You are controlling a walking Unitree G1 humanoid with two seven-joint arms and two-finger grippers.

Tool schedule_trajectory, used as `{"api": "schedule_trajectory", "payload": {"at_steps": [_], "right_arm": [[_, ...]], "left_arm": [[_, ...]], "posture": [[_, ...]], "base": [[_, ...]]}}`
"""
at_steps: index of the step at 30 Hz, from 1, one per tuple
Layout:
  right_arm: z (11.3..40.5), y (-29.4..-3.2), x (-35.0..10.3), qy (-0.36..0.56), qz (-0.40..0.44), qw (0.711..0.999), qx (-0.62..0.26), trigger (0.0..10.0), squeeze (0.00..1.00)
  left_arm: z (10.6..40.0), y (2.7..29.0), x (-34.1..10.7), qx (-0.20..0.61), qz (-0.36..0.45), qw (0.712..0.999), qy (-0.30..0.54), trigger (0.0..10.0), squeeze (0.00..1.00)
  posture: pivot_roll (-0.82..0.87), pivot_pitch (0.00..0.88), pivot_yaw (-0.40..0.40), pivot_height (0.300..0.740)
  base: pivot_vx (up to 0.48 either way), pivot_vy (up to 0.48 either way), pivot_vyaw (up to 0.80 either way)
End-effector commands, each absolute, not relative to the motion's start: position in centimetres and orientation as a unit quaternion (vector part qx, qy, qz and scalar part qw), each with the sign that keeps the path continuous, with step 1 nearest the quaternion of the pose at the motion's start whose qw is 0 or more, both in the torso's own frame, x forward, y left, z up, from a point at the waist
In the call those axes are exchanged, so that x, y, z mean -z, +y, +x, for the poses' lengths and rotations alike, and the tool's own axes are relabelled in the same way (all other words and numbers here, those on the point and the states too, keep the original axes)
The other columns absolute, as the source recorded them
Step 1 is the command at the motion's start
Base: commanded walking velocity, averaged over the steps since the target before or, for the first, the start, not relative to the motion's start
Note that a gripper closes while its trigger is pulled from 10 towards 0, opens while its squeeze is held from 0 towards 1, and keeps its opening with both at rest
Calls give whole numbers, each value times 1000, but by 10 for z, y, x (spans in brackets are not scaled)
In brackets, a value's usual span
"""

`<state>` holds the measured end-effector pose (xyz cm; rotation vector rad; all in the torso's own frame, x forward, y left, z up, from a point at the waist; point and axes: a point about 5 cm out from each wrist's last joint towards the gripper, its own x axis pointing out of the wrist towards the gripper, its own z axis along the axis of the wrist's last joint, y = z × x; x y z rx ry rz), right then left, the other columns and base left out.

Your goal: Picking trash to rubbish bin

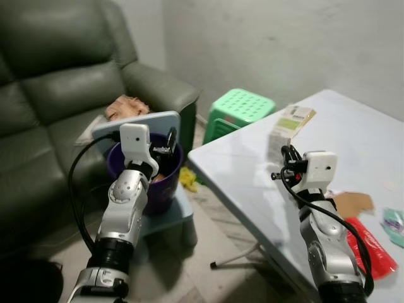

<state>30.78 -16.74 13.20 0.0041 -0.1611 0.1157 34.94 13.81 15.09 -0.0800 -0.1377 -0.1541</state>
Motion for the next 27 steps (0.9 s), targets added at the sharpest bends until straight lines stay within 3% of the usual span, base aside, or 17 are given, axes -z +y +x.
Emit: {"api": "schedule_trajectory", "payload": {"at_steps": [1,27], "right_arm": [[308,-172,-133,-79,-6,995,-56,10000,0],[307,-172,-133,-71,-9,995,-67,10000,0]], "left_arm": [[349,134,-154,83,-39,993,-73,10000,0],[344,133,-150,86,-43,993,-72,10000,0]], "posture": [[-10,0,-74,740],[-8,0,-89,740]], "base": [[0,0,800],[0,0,800]]}}
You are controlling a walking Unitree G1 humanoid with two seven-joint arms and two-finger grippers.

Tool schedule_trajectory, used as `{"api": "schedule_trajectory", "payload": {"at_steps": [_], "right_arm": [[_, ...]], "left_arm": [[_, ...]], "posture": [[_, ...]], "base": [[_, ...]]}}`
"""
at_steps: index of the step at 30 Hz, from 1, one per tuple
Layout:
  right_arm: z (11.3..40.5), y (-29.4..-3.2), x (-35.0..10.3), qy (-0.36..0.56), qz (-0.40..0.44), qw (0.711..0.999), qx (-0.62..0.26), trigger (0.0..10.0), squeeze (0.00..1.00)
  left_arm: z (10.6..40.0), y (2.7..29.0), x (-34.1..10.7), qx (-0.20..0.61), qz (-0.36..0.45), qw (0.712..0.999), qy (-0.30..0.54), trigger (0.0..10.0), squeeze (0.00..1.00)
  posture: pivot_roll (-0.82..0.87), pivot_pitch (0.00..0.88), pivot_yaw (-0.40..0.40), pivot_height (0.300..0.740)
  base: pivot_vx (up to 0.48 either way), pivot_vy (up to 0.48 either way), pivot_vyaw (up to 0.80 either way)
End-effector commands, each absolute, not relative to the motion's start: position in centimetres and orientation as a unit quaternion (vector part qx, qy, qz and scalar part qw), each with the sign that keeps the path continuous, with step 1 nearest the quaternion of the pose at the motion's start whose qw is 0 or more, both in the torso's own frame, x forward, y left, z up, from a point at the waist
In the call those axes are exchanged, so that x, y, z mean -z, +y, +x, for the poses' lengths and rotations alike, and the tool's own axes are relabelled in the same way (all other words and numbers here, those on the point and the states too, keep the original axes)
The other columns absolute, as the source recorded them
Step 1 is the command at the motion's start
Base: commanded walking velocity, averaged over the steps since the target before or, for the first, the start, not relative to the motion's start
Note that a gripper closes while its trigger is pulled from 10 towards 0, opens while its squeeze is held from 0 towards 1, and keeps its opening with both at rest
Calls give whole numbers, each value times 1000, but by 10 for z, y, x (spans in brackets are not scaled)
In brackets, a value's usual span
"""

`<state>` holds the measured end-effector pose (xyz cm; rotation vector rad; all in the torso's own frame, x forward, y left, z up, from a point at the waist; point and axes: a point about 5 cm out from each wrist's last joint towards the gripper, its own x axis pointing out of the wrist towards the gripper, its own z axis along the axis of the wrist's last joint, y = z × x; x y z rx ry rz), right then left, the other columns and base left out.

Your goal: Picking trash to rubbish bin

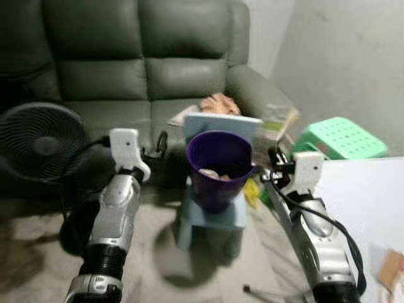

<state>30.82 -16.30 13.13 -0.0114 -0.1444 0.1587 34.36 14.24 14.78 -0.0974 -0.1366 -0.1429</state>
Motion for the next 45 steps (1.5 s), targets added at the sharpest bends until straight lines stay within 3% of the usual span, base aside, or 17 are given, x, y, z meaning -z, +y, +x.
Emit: {"api": "schedule_trajectory", "payload": {"at_steps": [1,7,27,45], "right_arm": [[307,-172,-133,-71,-9,995,-67,10000,0],[305,-172,-134,-79,-7,995,-68,10000,0],[304,-172,-133,-75,12,995,-69,10000,0],[304,-169,-133,-74,13,994,-75,10000,0]], "left_arm": [[343,133,-151,87,-44,993,-73,10000,0],[342,131,-152,95,-44,991,-80,10000,0],[340,125,-153,118,-44,989,-83,10000,0],[340,124,-153,126,-37,988,-80,10000,0]], "posture": [[-8,0,-90,740],[-10,0,-92,740],[-14,0,-91,740],[-13,0,-89,740]], "base": [[0,0,800],[0,0,800],[0,0,0],[344,0,0]]}}
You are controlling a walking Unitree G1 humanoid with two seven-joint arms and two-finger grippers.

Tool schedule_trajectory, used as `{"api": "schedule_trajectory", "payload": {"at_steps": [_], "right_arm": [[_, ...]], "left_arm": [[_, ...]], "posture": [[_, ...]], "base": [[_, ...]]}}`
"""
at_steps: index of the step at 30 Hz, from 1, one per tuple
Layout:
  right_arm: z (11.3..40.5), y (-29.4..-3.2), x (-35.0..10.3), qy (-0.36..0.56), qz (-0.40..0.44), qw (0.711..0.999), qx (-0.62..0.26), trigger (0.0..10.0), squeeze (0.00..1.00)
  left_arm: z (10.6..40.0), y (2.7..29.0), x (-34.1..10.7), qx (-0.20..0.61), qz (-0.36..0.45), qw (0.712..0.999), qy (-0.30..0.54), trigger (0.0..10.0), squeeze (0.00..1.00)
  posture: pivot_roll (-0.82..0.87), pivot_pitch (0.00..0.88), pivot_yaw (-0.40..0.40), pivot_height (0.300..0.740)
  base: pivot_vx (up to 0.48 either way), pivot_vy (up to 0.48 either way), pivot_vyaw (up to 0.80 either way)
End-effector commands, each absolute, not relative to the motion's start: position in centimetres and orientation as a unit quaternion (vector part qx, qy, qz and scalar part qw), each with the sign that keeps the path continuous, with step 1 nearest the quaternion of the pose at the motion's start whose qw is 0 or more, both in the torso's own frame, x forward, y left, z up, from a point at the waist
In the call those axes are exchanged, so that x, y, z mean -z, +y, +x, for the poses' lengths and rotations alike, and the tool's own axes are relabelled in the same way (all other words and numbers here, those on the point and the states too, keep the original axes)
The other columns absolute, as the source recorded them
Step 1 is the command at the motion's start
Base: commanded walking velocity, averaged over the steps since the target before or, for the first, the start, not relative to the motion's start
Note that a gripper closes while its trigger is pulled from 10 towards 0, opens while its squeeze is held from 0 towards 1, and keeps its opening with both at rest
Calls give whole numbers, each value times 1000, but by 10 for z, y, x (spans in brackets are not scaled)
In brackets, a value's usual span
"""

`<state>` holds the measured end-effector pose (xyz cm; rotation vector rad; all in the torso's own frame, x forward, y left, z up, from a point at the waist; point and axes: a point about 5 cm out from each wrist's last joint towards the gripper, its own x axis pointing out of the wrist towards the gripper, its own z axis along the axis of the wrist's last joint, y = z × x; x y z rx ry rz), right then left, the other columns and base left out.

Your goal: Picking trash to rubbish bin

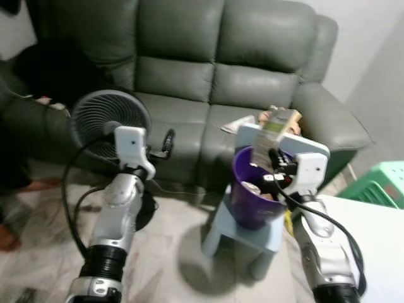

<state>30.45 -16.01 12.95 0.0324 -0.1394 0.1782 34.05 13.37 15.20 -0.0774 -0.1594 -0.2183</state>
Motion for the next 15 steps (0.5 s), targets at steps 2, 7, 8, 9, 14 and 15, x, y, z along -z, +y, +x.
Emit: {"api": "schedule_trajectory", "payload": {"at_steps": [2,7,8,9,14,15], "right_arm": [[304,-169,-132,-73,13,994,-75,10000,0],[303,-169,-131,-72,13,994,-76,10000,0],[303,-169,-131,-72,13,994,-76,10000,0],[303,-169,-131,-71,13,994,-76,10000,0],[303,-169,-131,-70,12,994,-79,10000,0],[303,-169,-131,-70,11,994,-79,10000,0]], "left_arm": [[340,124,-153,126,-36,988,-80,10000,0],[340,123,-153,128,-35,988,-80,10000,0],[340,123,-153,128,-35,988,-80,10000,0],[340,123,-153,128,-35,988,-80,10000,0],[339,123,-153,128,-36,988,-80,10000,0],[339,123,-153,128,-36,988,-80,10000,0]], "posture": [[-13,0,-89,740],[-13,0,-88,740],[-13,0,-88,740],[-12,0,-89,740],[-11,0,-90,740],[-11,0,-90,740]], "base": [[364,0,0],[365,0,0],[368,0,0],[364,0,0],[365,0,0],[364,0,0]]}}
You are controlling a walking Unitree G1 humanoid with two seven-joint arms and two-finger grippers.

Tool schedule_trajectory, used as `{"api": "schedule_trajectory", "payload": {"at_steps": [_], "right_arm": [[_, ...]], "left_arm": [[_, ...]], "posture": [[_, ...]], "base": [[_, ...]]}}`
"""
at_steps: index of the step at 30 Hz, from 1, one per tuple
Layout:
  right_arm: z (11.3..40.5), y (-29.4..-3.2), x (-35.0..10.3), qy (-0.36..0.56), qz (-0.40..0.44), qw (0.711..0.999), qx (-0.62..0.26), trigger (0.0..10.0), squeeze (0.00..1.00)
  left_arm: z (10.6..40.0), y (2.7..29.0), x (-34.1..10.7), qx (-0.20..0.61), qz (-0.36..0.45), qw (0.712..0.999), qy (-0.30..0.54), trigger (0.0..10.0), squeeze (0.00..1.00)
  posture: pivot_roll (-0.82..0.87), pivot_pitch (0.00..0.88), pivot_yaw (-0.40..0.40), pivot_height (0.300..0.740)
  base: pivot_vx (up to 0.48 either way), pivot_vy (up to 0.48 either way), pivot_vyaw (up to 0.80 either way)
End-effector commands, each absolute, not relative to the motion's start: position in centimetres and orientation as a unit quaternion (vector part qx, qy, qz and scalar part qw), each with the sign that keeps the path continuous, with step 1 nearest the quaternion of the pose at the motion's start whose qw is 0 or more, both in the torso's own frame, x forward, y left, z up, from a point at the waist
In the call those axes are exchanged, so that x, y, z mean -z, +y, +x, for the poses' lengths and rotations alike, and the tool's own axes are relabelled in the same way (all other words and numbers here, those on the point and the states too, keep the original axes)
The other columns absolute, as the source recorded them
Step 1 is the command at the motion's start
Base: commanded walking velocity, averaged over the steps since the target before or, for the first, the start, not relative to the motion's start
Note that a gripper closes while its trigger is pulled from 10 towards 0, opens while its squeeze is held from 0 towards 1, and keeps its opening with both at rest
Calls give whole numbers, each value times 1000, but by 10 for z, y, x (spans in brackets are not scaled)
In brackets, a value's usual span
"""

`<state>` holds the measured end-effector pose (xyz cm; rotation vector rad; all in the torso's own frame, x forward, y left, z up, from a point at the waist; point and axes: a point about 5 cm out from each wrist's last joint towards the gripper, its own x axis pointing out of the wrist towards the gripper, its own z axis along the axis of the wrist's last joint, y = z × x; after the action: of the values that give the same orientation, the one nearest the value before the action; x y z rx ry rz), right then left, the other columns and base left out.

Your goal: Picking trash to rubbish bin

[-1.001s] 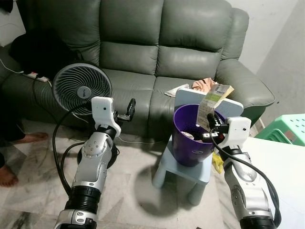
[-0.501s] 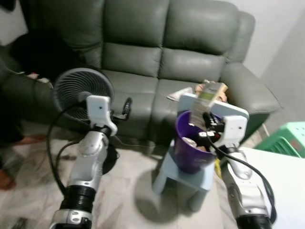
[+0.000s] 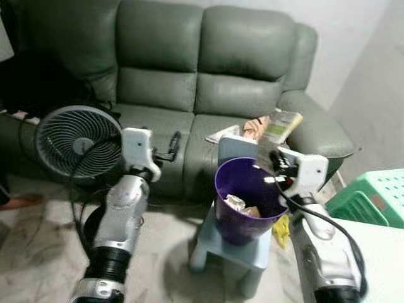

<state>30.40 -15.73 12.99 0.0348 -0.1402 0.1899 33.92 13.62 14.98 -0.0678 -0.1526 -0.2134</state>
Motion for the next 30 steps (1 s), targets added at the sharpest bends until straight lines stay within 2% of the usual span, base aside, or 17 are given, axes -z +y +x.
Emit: {"api": "schedule_trajectory", "payload": {"at_steps": [1,5,15,22,30], "right_arm": [[303,-169,-131,-70,11,994,-79,10000,0],[303,-169,-130,-69,10,994,-81,10000,0],[307,-168,-127,-47,-7,995,-88,10000,0],[316,-173,-127,-23,-25,996,-80,10000,0],[326,-177,-127,10,-61,995,-73,10000,0]], "left_arm": [[339,123,-153,127,-36,988,-80,10000,0],[339,122,-153,127,-36,988,-80,10000,0],[331,113,-154,142,-44,984,-100,10000,0],[315,97,-148,184,-56,976,-99,10000,0],[282,62,-138,249,-47,963,-92,10000,0]], "posture": [[-11,0,-91,740],[-10,0,-93,740],[-10,0,-97,740],[5,0,-116,740],[33,37,-161,740]], "base": [[364,0,0],[345,0,0],[0,0,0],[0,0,0],[0,0,0]]}}
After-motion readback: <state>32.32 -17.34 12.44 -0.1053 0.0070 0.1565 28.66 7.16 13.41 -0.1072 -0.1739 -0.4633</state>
